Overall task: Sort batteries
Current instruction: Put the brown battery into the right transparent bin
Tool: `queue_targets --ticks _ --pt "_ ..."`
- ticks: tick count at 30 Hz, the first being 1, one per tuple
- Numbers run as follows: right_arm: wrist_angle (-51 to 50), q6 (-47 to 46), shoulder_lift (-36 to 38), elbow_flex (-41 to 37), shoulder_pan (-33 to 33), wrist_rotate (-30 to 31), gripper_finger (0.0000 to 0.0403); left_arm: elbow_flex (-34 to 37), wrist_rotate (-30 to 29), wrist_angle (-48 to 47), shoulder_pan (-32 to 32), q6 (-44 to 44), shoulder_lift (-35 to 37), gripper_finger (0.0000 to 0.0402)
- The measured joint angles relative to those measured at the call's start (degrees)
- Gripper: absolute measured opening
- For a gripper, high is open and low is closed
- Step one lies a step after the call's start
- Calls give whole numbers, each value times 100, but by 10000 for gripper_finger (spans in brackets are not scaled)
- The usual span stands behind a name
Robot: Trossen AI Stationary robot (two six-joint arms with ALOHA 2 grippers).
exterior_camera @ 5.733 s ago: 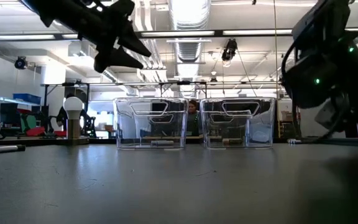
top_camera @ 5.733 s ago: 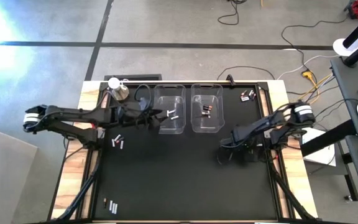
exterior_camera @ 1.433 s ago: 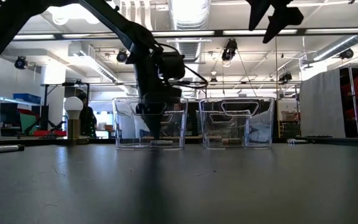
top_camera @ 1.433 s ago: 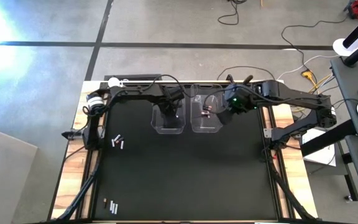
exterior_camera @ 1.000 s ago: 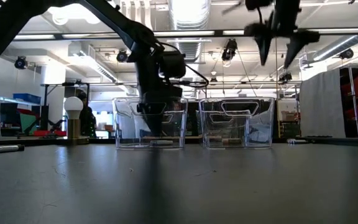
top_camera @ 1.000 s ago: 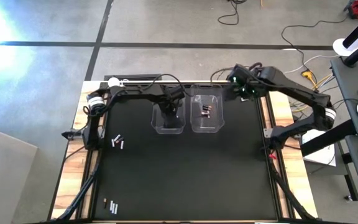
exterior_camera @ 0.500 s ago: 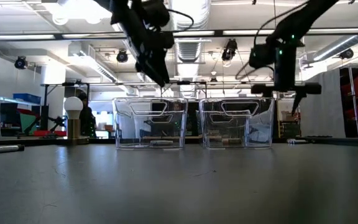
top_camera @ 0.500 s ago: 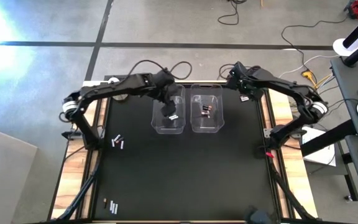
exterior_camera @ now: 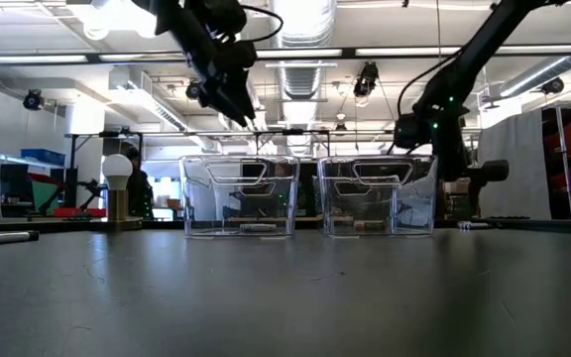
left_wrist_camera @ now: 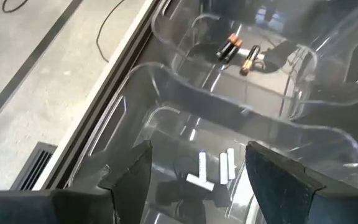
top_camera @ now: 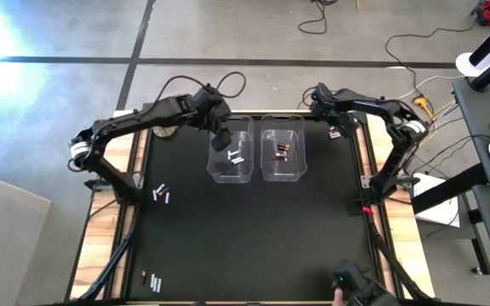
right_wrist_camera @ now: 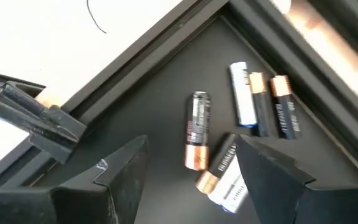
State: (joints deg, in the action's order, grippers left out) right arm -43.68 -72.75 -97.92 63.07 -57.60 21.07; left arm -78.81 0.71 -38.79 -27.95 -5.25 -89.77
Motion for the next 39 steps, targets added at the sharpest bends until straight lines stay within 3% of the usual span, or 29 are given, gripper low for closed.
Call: queue_targets --ticks 10,19,23,32,35,39 --pt "138 -191 -756 175 -73 17 201 399 -2 517 -157 -7 186 236" --pt "260 -84 -750 121 -5 56 85 485 177 843 -172 43 671 236" --pt "172 192 -455 78 133 137 38 584 867 1267 -247 264 996 236" --pt "238 1086 1320 131 1141 881 41 2125 2428 3304 -640 1212 1897 236" --pt "481 1392 1953 155 1818 894 43 2675 3239 4519 -640 1822 1942 236" --pt "1249 2174 2626 183 2964 773 40 3272 4274 7108 -542 3166 1627 236"
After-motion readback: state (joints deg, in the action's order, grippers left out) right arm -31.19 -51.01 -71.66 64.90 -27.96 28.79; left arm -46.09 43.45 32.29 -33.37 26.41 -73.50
